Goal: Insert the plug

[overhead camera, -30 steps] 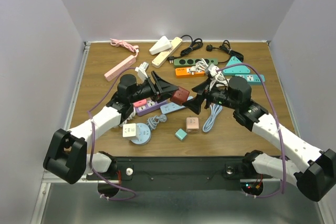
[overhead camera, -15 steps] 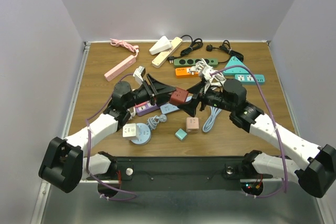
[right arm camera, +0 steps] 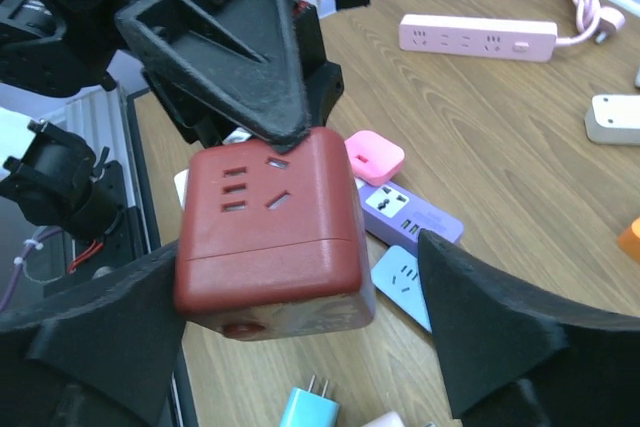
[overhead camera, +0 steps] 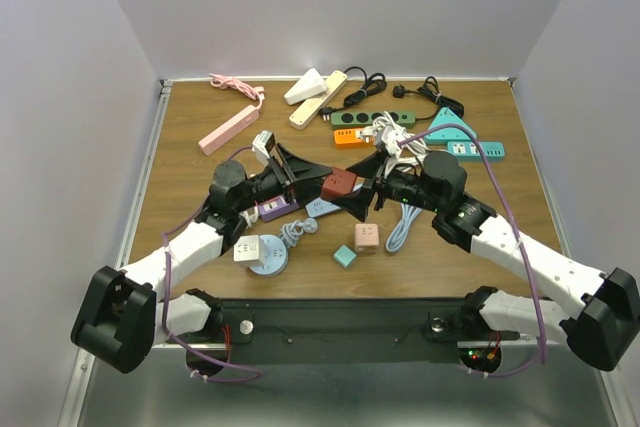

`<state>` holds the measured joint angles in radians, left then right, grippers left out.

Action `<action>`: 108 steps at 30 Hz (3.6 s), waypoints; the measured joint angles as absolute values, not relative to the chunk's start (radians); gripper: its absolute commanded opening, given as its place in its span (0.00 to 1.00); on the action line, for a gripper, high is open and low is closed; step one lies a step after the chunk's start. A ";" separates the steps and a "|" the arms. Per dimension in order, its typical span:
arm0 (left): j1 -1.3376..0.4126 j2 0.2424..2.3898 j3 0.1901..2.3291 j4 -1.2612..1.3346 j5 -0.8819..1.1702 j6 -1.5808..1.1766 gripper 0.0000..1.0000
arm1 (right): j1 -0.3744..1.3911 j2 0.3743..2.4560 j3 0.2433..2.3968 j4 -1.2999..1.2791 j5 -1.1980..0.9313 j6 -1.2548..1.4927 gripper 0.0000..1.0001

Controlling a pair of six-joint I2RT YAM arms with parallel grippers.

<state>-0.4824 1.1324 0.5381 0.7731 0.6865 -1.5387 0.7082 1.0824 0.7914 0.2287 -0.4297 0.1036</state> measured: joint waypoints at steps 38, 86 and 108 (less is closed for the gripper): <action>-0.352 0.982 0.654 0.191 0.332 -0.877 0.98 | 0.719 1.071 1.010 -0.181 -0.340 0.287 0.00; -1.068 0.870 0.720 -0.961 -0.696 -1.430 0.99 | 0.670 1.498 1.110 -0.432 -0.254 0.553 0.00; -1.098 0.878 0.661 -0.986 -0.800 -1.561 0.99 | 0.669 1.477 1.063 -0.426 -0.269 0.577 0.00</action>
